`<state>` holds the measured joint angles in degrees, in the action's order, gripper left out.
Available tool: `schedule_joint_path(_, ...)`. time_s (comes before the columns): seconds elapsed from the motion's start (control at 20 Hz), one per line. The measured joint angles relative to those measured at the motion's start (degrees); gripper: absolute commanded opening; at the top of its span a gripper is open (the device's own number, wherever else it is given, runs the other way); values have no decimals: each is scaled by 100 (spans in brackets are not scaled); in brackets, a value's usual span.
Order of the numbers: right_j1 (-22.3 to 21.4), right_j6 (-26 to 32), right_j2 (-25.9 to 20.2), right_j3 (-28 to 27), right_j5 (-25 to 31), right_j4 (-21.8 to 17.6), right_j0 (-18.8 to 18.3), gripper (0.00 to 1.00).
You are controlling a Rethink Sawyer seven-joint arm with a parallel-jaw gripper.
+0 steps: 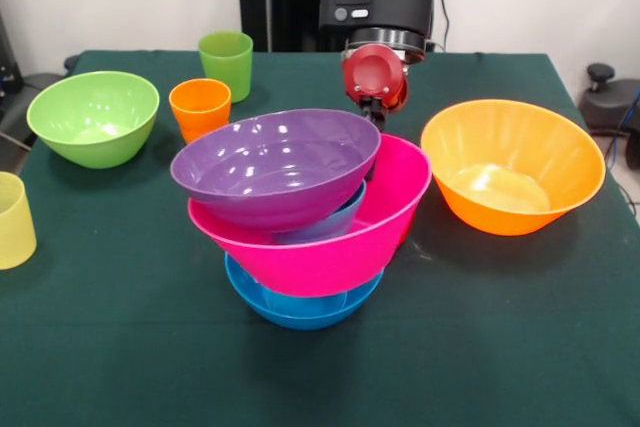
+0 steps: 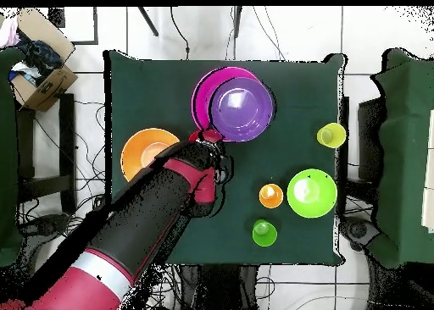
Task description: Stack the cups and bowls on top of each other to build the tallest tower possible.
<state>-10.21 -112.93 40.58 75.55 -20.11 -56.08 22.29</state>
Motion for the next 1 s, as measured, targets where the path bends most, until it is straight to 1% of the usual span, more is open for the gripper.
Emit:
schedule_joint_path(0.05,33,0,38,-12,0,58,7,0)
schedule_joint_path(0.1,155,0,176,-46,0,245,34,0)
schedule_joint_path(0.25,321,-1,342,-102,0,361,66,0)
schedule_joint_path(0.6,611,0,578,-225,-1,363,102,0)
schedule_joint_path(0.75,701,0,620,-273,-1,345,122,0)
schedule_joint_path(0.85,763,0,625,-315,-2,257,146,0)
schedule_joint_path(1.0,856,0,625,-368,-2,-31,218,0)
